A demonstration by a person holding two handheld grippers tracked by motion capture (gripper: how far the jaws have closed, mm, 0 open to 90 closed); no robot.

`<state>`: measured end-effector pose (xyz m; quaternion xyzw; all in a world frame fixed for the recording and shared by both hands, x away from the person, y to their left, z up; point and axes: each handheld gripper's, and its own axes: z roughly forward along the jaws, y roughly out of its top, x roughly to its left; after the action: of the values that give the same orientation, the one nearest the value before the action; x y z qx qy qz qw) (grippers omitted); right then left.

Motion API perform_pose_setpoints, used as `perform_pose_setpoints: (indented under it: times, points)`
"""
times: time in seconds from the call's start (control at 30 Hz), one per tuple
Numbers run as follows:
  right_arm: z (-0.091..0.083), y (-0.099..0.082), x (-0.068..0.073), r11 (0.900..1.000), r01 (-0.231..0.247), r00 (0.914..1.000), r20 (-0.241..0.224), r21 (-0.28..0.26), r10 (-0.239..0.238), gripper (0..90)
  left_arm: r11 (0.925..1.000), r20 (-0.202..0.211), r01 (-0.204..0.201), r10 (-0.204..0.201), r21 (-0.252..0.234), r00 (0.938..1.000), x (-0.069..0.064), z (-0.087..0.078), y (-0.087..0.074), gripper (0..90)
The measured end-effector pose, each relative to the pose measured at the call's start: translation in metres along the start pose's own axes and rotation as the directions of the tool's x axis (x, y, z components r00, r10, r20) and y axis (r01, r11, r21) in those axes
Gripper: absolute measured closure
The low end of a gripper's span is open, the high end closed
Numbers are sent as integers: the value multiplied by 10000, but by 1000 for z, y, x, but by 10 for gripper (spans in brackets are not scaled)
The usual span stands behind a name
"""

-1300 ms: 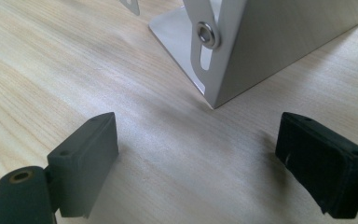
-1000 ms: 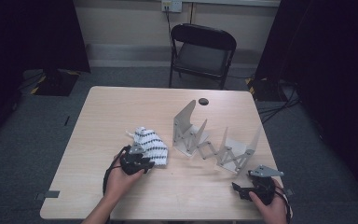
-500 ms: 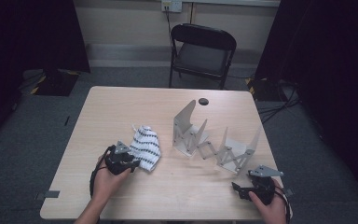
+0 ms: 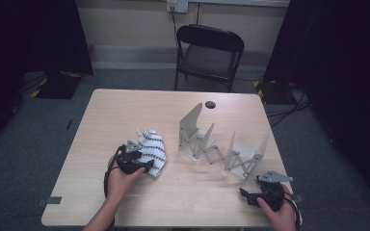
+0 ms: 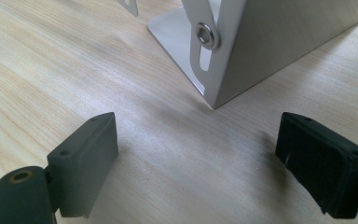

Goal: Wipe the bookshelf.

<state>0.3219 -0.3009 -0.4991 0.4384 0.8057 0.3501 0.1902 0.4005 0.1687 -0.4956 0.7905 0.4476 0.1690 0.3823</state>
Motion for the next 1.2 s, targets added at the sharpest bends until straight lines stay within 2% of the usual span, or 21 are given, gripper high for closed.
perform_pose_setpoints:
  times: [0.07, 0.1, 0.17, 0.23, 0.33, 0.37, 0.47, 0.5, 0.53, 0.57, 0.6, 0.67, 0.77, 0.8, 0.83, 1.0, 1.03, 1.07, 1.1, 1.13, 1.2]
  points:
    - [0, 0, 0, 10000, 1, 10000, 0, 0, -1, 122, 10000, -65, 8, -9, -53, 10000, 0, 0, 0, 360]
    - [0, 0, 0, 10000, 2, 10000, -2, -1, -2, 122, 10000, -242, -69, 70, 41, 9997, -1, 1, 1, 387]
    - [0, 0, 0, 10000, 3, 10000, -1, -1, -3, 122, 9999, -205, -71, 74, 152, 9998, -1, 1, 3, 495]
    - [0, 0, 0, 10000, 1, 10000, -1, 0, -1, 122, 9996, 21, 32, -32, 283, 10000, 0, 1, 6, 662]
    - [0, 0, 0, 10000, 0, 10000, -3, -1, 0, 122, 9977, 99, 117, -124, 662, 9999, -1, 2, 13, 759]
    - [0, 0, 0, 10000, 0, 10000, -1, 1, 0, 122, 9976, 135, -39, 30, 693, 9999, -1, 2, 14, 771]
    - [0, 0, 0, 10000, -1, 10000, -5, -3, 1, 122, 9980, 272, -69, 52, 626, 9996, -1, 1, 18, 789]
    - [0, 0, 0, 10000, 1, 10000, -4, -4, -1, 122, 9993, 384, 67, -81, 367, 9992, 1, -2, 23, 792]
    - [0, 0, 0, 10000, 1, 10000, -4, -4, -1, 122, 9993, 384, 67, -81, 367, 9992, 1, -2, 23, 793]
    - [0, 0, 0, 10000, -2, 10000, -5, -4, 2, 122, 9998, 450, -43, 34, 195, 9990, 4, -10, 37, 794]
    - [0, 0, 0, 10000, 1, 10000, -7, -4, -1, 122, 9998, 450, -43, 34, 195, 9990, 4, -10, 37, 794]
    - [0, 0, 0, 10000, 5, 10000, -10, -3, -5, 122, 9998, 625, -78, 89, -173, 9980, 4, -21, 61, 793]
    - [0, 0, 0, 10000, 4, 10000, -9, -2, -4, 122, 9968, 627, -452, 494, -659, 9968, 1, -32, 90, 793]
    - [0, 0, 0, 10000, 5, 10000, -10, -2, -5, 122, 9968, 627, -452, 494, -659, 9968, 1, -32, 90, 792]
    - [0, 0, 0, 10000, 5, 10000, -10, -2, -5, 122, 9925, 693, -679, 752, -1020, 9948, -4, -41, 110, 791]
    - [0, 0, 0, 10000, 6, 10000, -10, -2, -6, 122, 9768, 858, -1030, 1207, -1879, 9890, -17, -55, 148, 790]
    - [0, 0, 0, 10000, 3, 10000, -10, -3, -3, 122, 9731, 893, -1157, 1356, -1994, 9867, -20, -57, 154, 789]
    - [0, 0, 0, 10000, 3, 10000, -10, -3, -3, 122, 9731, 893, -1157, 1356, -1994, 9867, -20, -57, 154, 788]
    - [0, 0, 0, 10000, 3, 10000, -10, -3, -3, 122, 9690, 960, -1295, 1523, -2104, 9837, -23, -57, 159, 787]
    - [0, 0, 0, 10000, 4, 10000, -11, -2, -4, 122, 9644, 1064, -1646, 1894, -2069, 9761, -30, -54, 165, 787]
    - [0, 0, 0, 10000, 8, 10000, -10, -5, -8, 122, 9629, 1214, -1961, 2205, -1856, 9678, -37, -47, 164, 787]
